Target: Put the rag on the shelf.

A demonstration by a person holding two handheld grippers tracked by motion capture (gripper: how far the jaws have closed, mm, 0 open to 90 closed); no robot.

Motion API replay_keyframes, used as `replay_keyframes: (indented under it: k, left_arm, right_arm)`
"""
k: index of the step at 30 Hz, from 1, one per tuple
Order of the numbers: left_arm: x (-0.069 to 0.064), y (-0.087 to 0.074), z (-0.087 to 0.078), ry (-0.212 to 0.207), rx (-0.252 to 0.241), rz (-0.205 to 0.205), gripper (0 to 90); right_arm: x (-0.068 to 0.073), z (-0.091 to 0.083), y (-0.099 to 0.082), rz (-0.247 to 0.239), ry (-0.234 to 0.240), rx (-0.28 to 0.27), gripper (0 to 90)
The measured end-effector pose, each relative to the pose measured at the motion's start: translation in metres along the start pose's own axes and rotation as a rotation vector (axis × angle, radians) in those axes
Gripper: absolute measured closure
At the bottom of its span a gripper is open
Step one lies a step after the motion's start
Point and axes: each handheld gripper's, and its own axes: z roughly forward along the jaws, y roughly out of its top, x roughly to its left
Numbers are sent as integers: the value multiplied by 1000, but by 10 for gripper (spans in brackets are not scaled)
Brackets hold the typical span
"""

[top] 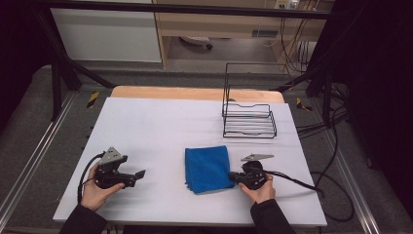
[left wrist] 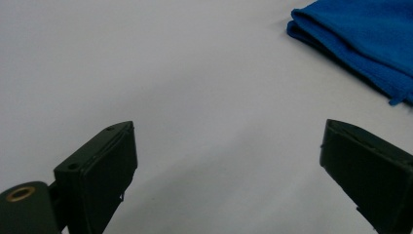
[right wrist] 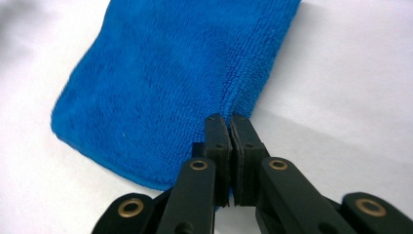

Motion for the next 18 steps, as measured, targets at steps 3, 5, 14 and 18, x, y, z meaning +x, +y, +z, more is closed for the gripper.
replay_keyframes:
  k: [3, 5, 14, 18]
  left_arm:
    - [-5, 7, 3, -20, -15, -10, 70]
    - [-10, 13, 7, -32, -22, -20, 73]
    - [-35, 41, 30, -65, -7, 21, 76]
    - [-43, 55, 42, -75, -7, 28, 76]
  right_arm:
    - [3, -11, -2, 41, -25, -31, 887]
    - [5, -16, -5, 53, -38, -41, 887]
    - [0, -17, -6, 1, -46, -90, 580]
    - [-17, -18, 17, -74, -30, -163, 389]
